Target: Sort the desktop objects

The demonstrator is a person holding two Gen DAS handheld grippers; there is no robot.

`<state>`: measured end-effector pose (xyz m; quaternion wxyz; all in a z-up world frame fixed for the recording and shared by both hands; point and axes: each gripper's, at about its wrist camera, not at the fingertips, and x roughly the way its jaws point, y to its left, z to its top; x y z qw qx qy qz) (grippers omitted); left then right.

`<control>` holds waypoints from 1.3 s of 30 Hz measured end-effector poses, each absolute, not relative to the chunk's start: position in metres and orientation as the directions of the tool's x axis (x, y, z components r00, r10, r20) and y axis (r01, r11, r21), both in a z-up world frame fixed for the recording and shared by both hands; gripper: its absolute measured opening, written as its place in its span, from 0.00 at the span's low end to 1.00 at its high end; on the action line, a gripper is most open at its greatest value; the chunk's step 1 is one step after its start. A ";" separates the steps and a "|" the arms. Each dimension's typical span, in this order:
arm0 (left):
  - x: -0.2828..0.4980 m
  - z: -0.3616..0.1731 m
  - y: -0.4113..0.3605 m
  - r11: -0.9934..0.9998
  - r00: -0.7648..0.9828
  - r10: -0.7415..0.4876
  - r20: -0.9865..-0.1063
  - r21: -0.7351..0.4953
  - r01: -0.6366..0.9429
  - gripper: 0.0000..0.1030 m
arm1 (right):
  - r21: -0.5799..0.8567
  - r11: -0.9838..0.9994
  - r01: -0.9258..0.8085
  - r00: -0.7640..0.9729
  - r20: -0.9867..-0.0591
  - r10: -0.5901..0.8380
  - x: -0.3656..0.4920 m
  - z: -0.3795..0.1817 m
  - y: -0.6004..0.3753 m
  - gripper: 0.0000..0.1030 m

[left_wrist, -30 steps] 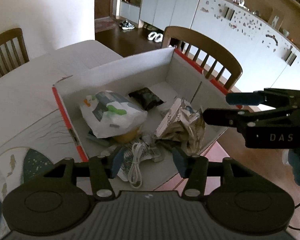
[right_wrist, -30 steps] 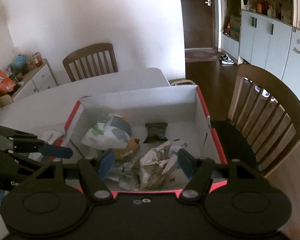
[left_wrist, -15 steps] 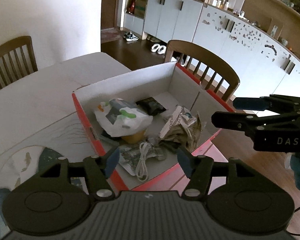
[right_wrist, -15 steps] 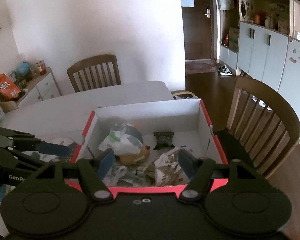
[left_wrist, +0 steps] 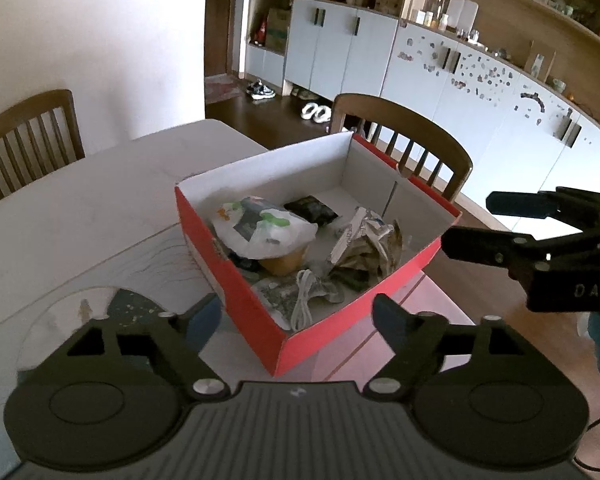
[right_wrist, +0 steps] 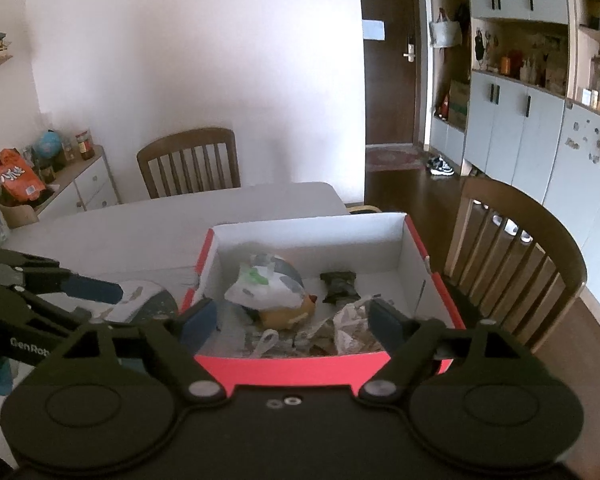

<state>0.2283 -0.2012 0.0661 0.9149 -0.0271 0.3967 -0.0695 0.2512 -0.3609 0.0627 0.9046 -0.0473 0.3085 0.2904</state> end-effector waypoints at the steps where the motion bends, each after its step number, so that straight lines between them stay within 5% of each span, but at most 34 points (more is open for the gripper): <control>1: 0.224 0.067 -0.200 0.990 0.684 -0.142 -0.715 -0.094 0.108 0.84 | 0.091 0.829 -0.551 0.645 -0.584 0.493 0.249 0.063 -0.361 0.82; 8: 0.208 0.073 -0.192 0.990 0.707 -0.141 -0.693 -0.086 0.113 0.96 | 0.099 0.842 -0.530 0.664 -0.569 0.485 0.230 0.067 -0.358 0.87; 20: 0.186 0.077 -0.181 0.990 0.731 -0.138 -0.668 -0.080 0.115 0.96 | 0.101 0.840 -0.534 0.689 -0.523 0.501 0.201 0.071 -0.351 0.97; 39: 0.156 0.077 -0.184 0.987 0.747 -0.161 -0.645 -0.088 0.137 0.96 | 0.105 0.853 -0.511 0.696 -0.532 0.483 0.173 0.060 -0.350 0.97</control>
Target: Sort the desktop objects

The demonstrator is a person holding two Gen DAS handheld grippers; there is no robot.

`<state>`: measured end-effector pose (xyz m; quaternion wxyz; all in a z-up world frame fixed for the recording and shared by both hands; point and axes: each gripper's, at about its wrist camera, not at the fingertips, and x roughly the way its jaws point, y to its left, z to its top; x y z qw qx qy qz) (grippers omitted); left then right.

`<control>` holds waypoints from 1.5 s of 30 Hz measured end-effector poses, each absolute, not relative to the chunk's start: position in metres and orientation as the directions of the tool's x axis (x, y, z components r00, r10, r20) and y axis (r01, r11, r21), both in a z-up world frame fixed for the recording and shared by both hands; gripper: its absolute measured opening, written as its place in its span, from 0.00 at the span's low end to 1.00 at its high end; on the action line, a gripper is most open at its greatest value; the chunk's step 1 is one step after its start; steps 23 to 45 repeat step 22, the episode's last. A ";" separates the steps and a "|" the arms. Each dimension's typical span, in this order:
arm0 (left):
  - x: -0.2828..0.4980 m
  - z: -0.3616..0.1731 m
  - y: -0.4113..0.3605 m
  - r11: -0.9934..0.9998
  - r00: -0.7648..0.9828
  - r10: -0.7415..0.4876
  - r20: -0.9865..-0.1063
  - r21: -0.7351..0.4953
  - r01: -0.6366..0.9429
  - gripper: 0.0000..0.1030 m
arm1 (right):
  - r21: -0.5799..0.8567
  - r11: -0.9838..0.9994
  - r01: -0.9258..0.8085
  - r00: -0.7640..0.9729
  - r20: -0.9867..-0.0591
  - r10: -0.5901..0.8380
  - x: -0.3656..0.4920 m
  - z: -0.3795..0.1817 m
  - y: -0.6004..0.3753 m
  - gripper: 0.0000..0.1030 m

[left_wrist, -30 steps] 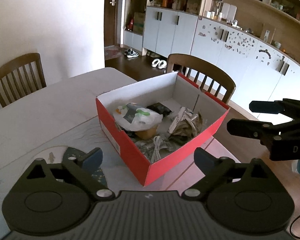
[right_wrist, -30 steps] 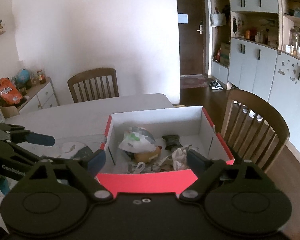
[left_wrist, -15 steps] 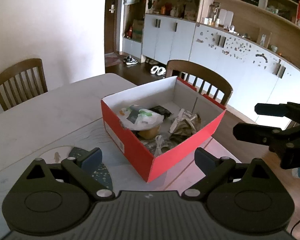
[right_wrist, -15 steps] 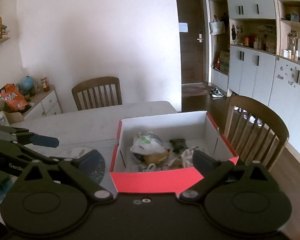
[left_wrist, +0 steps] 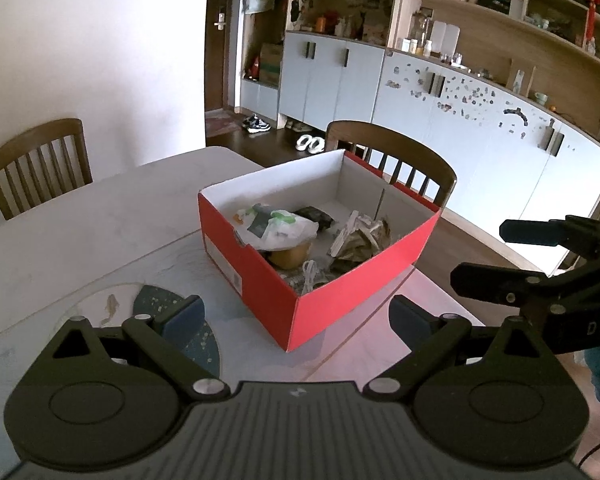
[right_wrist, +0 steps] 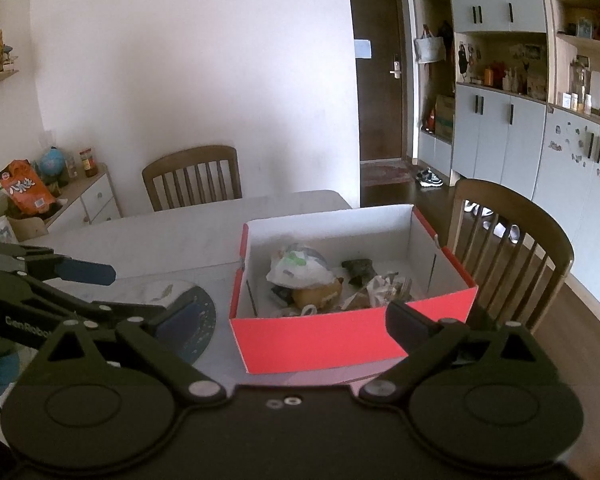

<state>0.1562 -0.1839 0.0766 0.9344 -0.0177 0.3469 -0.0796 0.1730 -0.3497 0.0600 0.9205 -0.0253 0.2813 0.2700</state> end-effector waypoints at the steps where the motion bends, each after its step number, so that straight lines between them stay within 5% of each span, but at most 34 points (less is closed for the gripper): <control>1: 0.155 0.076 -0.184 0.987 0.746 -0.158 -0.647 -0.087 0.134 0.96 | 0.105 0.853 -0.511 0.696 -0.532 0.483 0.173 0.060 -0.350 0.97; 45: 0.157 0.067 -0.174 0.991 0.743 -0.135 -0.655 -0.082 0.108 0.96 | 0.101 0.856 -0.508 0.689 -0.549 0.473 0.168 0.053 -0.342 0.97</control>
